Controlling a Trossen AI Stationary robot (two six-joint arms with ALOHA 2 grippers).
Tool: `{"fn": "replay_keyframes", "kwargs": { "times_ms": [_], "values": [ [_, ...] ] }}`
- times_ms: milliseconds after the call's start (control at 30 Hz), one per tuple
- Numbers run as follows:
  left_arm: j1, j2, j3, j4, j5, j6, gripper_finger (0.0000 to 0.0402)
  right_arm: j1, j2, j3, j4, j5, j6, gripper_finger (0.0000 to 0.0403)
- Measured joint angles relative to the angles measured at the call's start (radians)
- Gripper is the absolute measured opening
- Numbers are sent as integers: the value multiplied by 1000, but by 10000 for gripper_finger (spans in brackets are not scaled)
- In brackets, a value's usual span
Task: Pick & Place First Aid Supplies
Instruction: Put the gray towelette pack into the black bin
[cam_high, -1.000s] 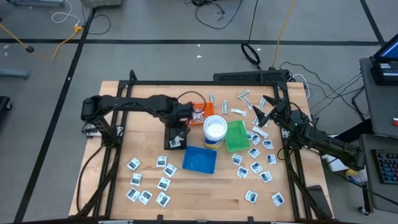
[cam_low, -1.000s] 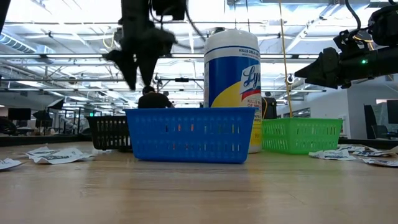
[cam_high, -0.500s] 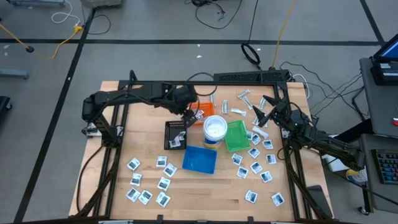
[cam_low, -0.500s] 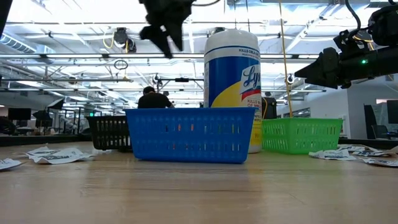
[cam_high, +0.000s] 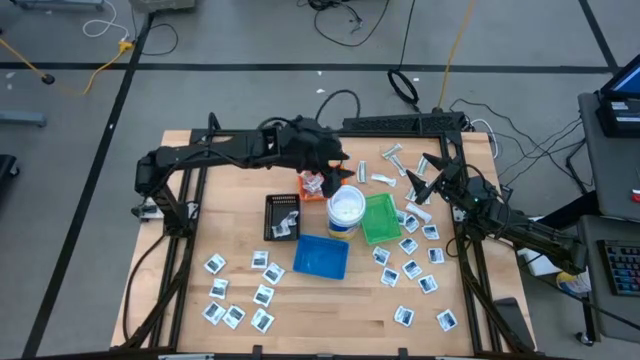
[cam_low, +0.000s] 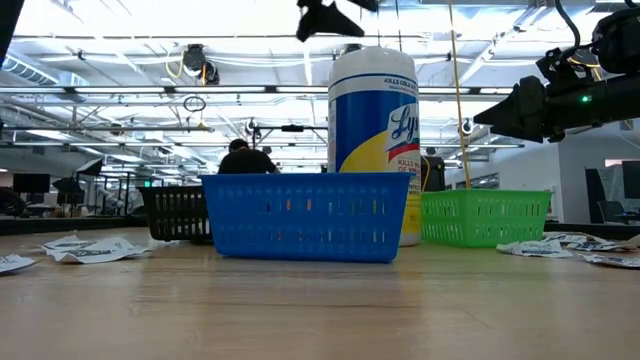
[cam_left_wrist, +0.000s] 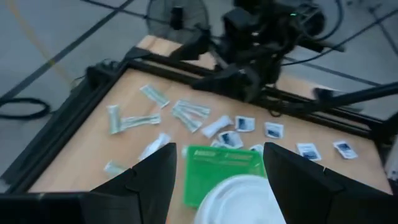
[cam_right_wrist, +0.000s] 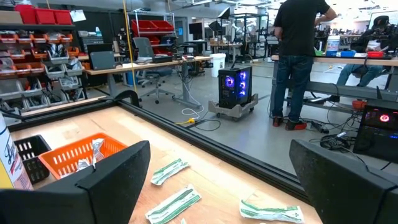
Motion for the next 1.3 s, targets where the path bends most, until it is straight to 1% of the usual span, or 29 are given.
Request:
{"fn": "replay_keyframes", "kwargs": {
  "times_ms": [67, 167, 267, 367, 467, 633, 867, 1067, 1300],
  "values": [
    [-10, 18, 0, 36, 27, 27, 246, 0, 0, 0, 0, 0, 0, 380],
    [-34, 52, 0, 40, 59, 74, 246, 0, 0, 0, 0, 0, 0, 380],
    [-66, 88, -1, 36, 61, 145, 246, 0, 0, 0, 0, 0, 0, 380],
    [-99, 114, -2, 67, 61, 220, 246, 0, 0, 0, 0, 0, 0, 380],
    [-127, 143, 0, 94, 62, 257, 246, 0, 0, 0, 0, 0, 0, 380],
    [-151, 180, -1, 106, 50, 261, 246, 0, 0, 0, 1, 0, 0, 380],
    [-163, 203, 0, 39, 41, 254, 246, 0, 2, 0, 0, 0, 0, 380],
    [-170, 201, 3, -56, -83, 238, 246, 0, 2, 0, 0, 0, 0, 380],
    [-169, 192, 4, -109, -89, 221, 246, 0, 2, 0, 0, 0, 0, 380]
  ]
}}
